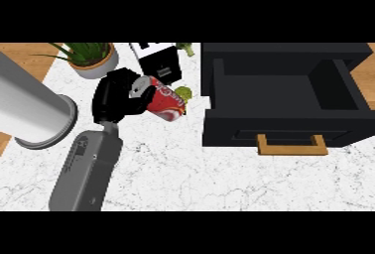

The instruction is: Pick up the can, place it into the drawer and close the drawer

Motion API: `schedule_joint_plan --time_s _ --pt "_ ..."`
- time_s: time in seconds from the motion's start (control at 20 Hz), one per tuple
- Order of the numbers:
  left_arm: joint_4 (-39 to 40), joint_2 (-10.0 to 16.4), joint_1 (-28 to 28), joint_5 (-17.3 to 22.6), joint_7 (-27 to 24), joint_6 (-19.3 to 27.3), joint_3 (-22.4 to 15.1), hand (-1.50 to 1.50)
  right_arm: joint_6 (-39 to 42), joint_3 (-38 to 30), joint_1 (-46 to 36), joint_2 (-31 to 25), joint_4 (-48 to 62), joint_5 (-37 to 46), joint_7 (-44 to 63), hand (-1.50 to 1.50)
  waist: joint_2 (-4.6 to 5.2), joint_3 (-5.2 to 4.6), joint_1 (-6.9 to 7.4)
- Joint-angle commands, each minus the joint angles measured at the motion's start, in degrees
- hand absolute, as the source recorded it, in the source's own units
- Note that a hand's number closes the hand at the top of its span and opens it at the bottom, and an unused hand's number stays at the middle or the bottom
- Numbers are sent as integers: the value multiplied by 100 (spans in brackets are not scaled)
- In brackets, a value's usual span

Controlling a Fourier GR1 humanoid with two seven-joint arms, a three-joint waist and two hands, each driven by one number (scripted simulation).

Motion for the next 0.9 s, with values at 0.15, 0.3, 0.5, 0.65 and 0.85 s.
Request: schedule_joint_plan --time_s 0.15,0.3,0.5,0.65,0.85 --pt "-937 -23 -496 -53 1007 1230 -836 150 6 -171 -187 -220 37 -231 164 -150 35 -4 -90" --pt "-1218 -23 -522 -170 1200 1563 -1079 150 80 -342 -218 -382 99 -422 290 -150 40 -5 -98" --pt "-1066 -24 -1194 -271 1711 1546 -820 150 108 110 17 26 153 73 -127 -150 45 -3 -117" --pt "-493 -25 -1795 -61 1530 2211 -1295 150 -120 58 -394 -27 -94 103 377 -150 63 -6 -146" --pt "-162 -25 -2297 -180 1605 2135 -1083 150 29 -41 -439 -204 137 -89 266 -150 58 -5 -137"
